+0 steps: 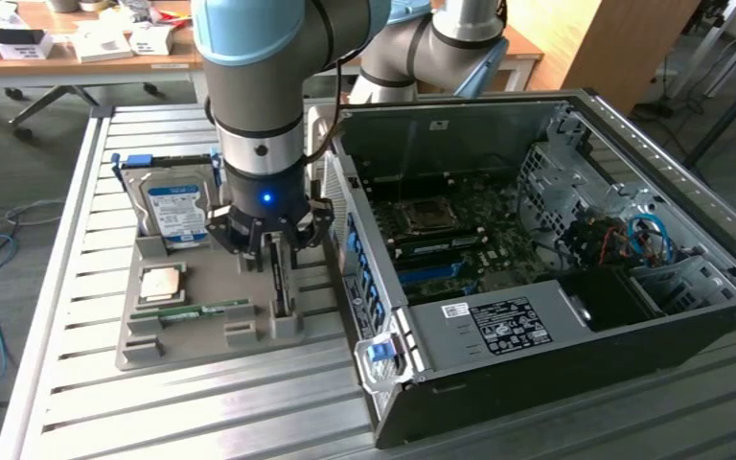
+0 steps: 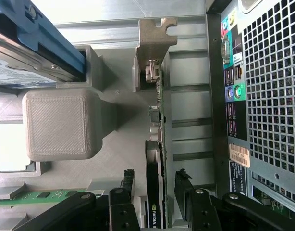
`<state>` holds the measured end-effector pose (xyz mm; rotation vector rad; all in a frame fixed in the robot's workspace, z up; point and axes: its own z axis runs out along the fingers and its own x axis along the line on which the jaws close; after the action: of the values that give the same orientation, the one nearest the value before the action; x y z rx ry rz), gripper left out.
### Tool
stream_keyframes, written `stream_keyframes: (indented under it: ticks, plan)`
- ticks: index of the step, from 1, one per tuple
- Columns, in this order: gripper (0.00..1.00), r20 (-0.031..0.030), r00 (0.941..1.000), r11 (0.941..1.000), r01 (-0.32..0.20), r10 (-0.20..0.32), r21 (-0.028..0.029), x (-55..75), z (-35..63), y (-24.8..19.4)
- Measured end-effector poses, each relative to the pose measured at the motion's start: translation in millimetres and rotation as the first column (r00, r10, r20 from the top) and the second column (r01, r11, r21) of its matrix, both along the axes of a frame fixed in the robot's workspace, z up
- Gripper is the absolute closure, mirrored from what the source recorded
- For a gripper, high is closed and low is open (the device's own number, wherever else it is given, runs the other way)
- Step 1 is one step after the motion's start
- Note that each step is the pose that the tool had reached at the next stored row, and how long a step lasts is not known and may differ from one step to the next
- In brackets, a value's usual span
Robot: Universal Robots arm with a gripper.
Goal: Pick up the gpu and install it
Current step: 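Pick up the gpu and move the gpu toward the slot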
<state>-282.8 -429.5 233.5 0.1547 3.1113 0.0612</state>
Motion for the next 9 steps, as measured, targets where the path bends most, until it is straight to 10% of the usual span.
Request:
stream_keyframes:
  ticks: [9]
  plan:
    - [0.61,0.0001,1.0,1.0,0.0,0.0,0.0,0.0,0.0,0.0]
